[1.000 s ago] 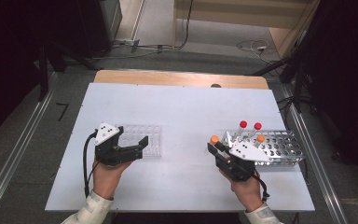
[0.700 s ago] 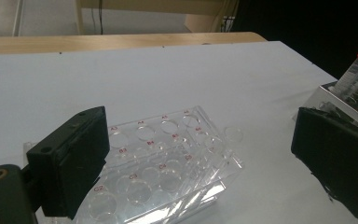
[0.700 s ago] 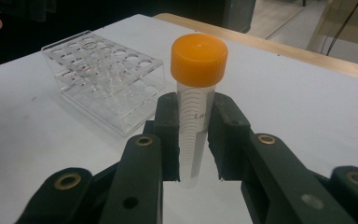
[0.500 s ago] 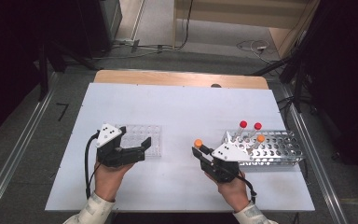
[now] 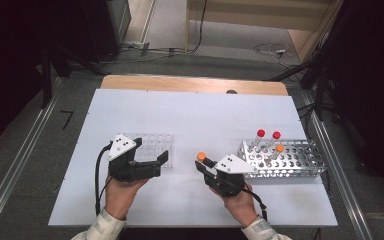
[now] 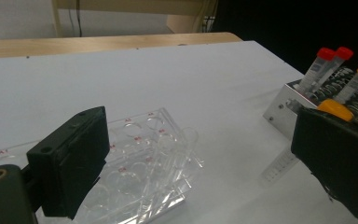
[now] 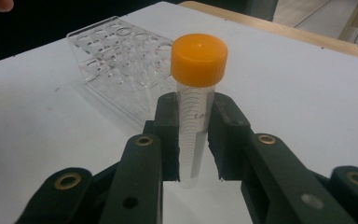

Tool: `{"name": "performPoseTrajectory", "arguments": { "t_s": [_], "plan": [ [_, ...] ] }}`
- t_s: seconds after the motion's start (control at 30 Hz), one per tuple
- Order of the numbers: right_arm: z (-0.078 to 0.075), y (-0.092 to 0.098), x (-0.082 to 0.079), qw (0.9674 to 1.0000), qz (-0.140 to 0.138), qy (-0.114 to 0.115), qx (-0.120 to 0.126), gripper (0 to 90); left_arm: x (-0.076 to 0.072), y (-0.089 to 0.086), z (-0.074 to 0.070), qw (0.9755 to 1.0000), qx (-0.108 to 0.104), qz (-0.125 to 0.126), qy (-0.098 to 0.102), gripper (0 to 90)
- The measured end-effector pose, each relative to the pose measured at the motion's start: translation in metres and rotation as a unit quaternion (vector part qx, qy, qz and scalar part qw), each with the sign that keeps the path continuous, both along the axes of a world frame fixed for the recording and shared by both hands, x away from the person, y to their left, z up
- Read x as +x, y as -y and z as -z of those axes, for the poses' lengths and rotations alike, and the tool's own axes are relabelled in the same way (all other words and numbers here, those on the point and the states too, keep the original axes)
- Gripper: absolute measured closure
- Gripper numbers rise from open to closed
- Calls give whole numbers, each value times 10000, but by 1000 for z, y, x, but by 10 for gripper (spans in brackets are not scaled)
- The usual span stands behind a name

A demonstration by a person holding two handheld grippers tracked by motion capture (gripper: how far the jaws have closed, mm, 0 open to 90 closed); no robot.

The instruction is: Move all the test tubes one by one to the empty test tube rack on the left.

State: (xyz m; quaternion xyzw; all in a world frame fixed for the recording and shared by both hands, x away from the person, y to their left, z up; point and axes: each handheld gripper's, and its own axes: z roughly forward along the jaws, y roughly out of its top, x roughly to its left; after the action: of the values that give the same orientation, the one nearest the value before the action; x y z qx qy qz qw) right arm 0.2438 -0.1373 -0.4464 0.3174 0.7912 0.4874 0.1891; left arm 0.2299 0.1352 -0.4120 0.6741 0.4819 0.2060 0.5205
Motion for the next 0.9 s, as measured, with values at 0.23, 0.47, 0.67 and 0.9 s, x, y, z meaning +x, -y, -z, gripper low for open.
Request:
{"name": "performPoseTrajectory", "arguments": {
  "t_s": [0.23,0.47,0.67,0.9],
  "plan": [
    [5,-16,-2,9998,-167,-78,-34,715,-4,14,0,9994,52,331,-11,64],
    [7,-33,-5,9993,-368,-86,-39,715,-11,29,2,9974,246,676,91,159],
    [6,-44,-9,9986,-519,-89,-44,715,-13,34,3,9962,377,765,161,304],
    [4,-48,-10,9982,-592,-61,-20,715,-14,36,5,9939,441,993,180,548]
  ]
}}
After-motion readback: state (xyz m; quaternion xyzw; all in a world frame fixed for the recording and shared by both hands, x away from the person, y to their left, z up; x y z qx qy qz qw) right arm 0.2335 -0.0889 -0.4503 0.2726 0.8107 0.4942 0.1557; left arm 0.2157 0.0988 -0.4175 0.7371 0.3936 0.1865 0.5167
